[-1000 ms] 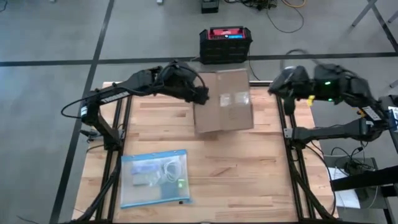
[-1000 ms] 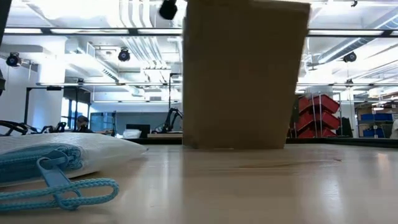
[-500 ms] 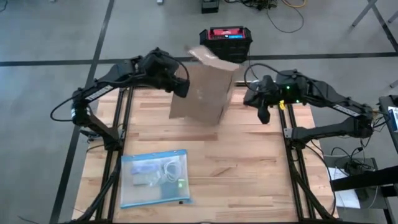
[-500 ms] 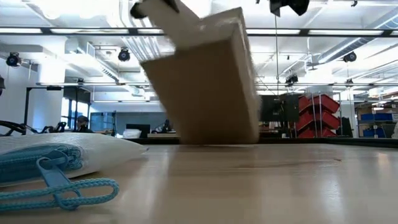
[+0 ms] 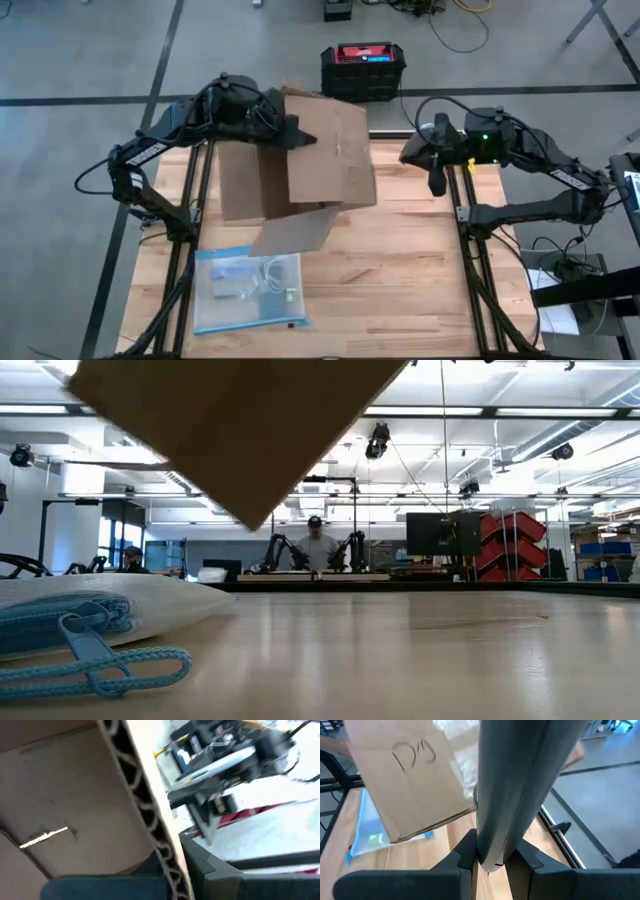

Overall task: Unpack boxes
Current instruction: Break down the cardboard box until it is fully flat

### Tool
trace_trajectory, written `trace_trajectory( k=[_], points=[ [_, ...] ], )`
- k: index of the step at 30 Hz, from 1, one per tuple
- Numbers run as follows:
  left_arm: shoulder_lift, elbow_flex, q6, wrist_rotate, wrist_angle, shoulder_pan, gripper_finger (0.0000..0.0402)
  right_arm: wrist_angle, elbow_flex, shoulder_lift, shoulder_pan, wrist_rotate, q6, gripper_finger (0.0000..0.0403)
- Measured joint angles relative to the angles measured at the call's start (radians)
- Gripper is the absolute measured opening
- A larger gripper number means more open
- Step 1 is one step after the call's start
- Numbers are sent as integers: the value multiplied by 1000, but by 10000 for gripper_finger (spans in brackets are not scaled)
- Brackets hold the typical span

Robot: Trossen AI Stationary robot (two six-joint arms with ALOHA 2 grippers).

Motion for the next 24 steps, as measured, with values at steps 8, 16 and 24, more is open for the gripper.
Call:
trace_trajectory(
  k=[8,16,24],
  points=[
    [1,-179,-66,-20,218,-20,0,-102,0,-32,-54,56,0,48],
    [3,-412,-237,84,698,-30,0,-135,0,-82,-116,80,10,48],
    [-3,-426,-157,126,541,-29,0,-186,-1,-83,-134,78,46,48]
  ],
)
